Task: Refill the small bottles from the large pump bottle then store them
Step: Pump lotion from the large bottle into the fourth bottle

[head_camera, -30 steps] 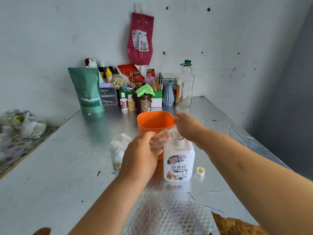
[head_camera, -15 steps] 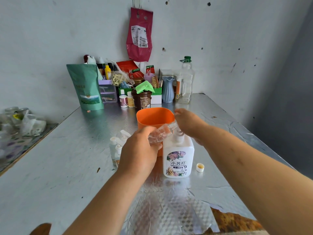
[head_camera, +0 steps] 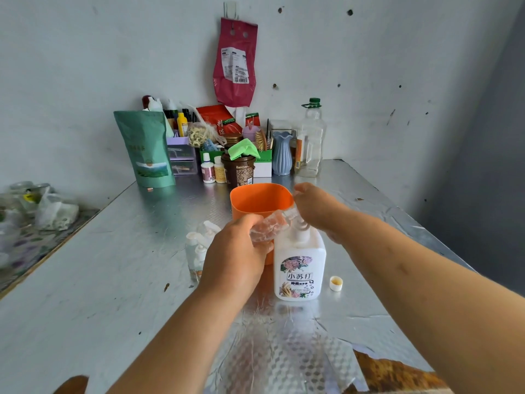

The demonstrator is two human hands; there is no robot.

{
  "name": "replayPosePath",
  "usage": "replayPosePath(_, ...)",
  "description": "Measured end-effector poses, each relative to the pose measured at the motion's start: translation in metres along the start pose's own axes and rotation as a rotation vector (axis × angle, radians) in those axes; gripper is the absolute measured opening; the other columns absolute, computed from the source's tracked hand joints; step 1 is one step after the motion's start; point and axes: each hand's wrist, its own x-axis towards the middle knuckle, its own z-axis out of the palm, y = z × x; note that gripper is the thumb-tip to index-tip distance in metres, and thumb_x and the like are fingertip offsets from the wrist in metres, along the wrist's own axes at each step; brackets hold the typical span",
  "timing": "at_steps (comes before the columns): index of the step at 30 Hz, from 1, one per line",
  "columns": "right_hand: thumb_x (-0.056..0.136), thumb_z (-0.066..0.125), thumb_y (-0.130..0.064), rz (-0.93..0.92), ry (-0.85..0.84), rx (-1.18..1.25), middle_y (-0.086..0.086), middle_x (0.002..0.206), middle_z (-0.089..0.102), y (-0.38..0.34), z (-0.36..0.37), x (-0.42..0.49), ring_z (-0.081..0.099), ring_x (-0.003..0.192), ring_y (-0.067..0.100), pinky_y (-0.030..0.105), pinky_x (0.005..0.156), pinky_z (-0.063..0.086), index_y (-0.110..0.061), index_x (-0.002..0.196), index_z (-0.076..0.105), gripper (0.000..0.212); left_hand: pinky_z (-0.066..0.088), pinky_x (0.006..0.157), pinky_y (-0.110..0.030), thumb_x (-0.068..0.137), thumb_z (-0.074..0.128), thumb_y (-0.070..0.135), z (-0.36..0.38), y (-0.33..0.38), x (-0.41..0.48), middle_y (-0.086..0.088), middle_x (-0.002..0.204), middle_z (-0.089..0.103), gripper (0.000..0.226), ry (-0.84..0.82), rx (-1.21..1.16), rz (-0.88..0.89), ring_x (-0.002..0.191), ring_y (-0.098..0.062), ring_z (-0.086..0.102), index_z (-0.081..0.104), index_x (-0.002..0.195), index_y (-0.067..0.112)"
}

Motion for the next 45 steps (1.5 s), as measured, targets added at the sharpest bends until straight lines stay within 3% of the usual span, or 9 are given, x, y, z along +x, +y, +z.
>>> replayPosePath(22, 0.100, 0.028, -0.019, -0.042, 0.006, -0.138, 0.016, 0.132, 0.051, 0.009, 0.011, 0.011, 0.047, 0.123, 0.034, 0.047, 0.107, 0.035, -0.013, 0.134, 0.044, 0.038, 0.053, 0.083, -0.033, 0.086, 0.073, 0.024, 0.001, -0.001, 0.000, 0.010, 0.106, 0.072, 0.030, -0.021, -0.019, -0.048, 0.097, -0.015, 0.065, 0.066, 0.113, 0.032)
replayPosePath(30, 0.096, 0.032, -0.003, -0.004, 0.037, -0.151, 0.014, 0.130, 0.048, 0.002, 0.005, 0.008, 0.048, 0.121, 0.027, 0.044, 0.105, 0.041, 0.000, 0.127, 0.047, 0.034, 0.054, 0.086, -0.035, 0.087, 0.072, 0.024, -0.006, 0.008, -0.001, 0.009, 0.112, 0.071, 0.033, -0.020, -0.005, -0.014, 0.101, -0.016, 0.065, 0.065, 0.118, 0.033)
replayPosePath(37, 0.098, 0.035, -0.004, -0.001, 0.046, -0.097, 0.013, 0.131, 0.046, 0.003, 0.005, 0.009, 0.050, 0.118, 0.025, 0.041, 0.100, 0.047, 0.003, 0.130, 0.046, 0.035, 0.054, 0.086, -0.036, 0.087, 0.071, 0.024, -0.006, 0.007, -0.001, 0.009, 0.113, 0.071, 0.032, -0.018, -0.015, -0.010, 0.102, -0.017, 0.065, 0.065, 0.117, 0.033)
replayPosePath(41, 0.098, 0.032, -0.004, -0.039, 0.054, -0.107, 0.012, 0.135, 0.046, 0.004, 0.005, 0.009, 0.049, 0.122, 0.026, 0.043, 0.104, 0.043, 0.000, 0.133, 0.045, 0.038, 0.053, 0.085, -0.033, 0.087, 0.072, 0.025, -0.004, 0.007, -0.001, 0.010, 0.112, 0.070, 0.030, -0.016, -0.013, -0.019, 0.102, -0.016, 0.064, 0.065, 0.115, 0.034)
replayPosePath(45, 0.101, 0.027, -0.016, -0.031, 0.044, -0.090, 0.017, 0.137, 0.046, 0.004, 0.006, 0.003, 0.043, 0.127, 0.035, 0.048, 0.109, 0.034, -0.010, 0.137, 0.039, 0.039, 0.053, 0.084, -0.035, 0.086, 0.072, 0.025, -0.002, 0.004, 0.000, 0.009, 0.109, 0.071, 0.030, -0.026, 0.008, -0.048, 0.100, -0.017, 0.065, 0.065, 0.114, 0.033)
